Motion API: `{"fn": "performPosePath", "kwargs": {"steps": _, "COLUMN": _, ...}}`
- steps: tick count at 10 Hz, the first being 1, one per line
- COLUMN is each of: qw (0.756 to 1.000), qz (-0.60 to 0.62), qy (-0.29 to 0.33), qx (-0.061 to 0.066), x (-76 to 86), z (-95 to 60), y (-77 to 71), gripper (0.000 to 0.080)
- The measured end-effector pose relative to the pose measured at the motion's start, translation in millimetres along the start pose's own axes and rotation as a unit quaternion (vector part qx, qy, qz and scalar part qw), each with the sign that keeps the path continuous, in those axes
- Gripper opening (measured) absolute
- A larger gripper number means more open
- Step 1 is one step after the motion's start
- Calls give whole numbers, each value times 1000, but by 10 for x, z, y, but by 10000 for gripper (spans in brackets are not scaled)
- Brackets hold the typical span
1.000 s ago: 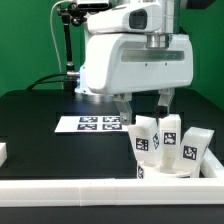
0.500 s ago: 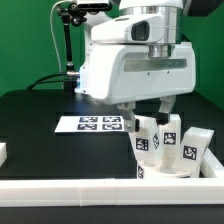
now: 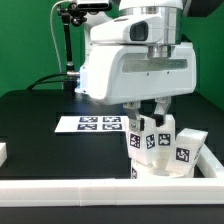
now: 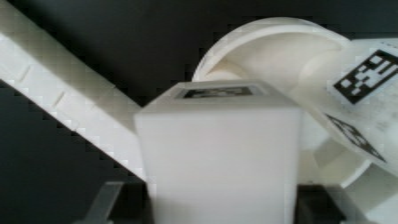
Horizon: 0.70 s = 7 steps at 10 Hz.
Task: Assemble stool
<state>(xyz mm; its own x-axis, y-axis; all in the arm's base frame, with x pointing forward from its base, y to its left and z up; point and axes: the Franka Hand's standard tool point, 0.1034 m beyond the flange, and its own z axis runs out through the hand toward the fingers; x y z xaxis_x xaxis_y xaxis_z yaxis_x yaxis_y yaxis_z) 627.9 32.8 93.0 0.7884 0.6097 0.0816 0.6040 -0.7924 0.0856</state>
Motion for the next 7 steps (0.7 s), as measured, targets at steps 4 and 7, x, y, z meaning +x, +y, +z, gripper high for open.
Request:
{"fn": "performPosePath", "kwargs": {"steps": 4, "qw": 996, "qz": 90, "qy": 0, "qx": 0, "x": -1, "z": -1, "y": 5, "gripper": 343}}
{"fn": "performPosePath", "kwargs": {"steps": 7, "qw": 970, "qz": 242, "qy": 7, "qx": 4, "x": -44, "z": 3, "y": 58, "gripper": 343}}
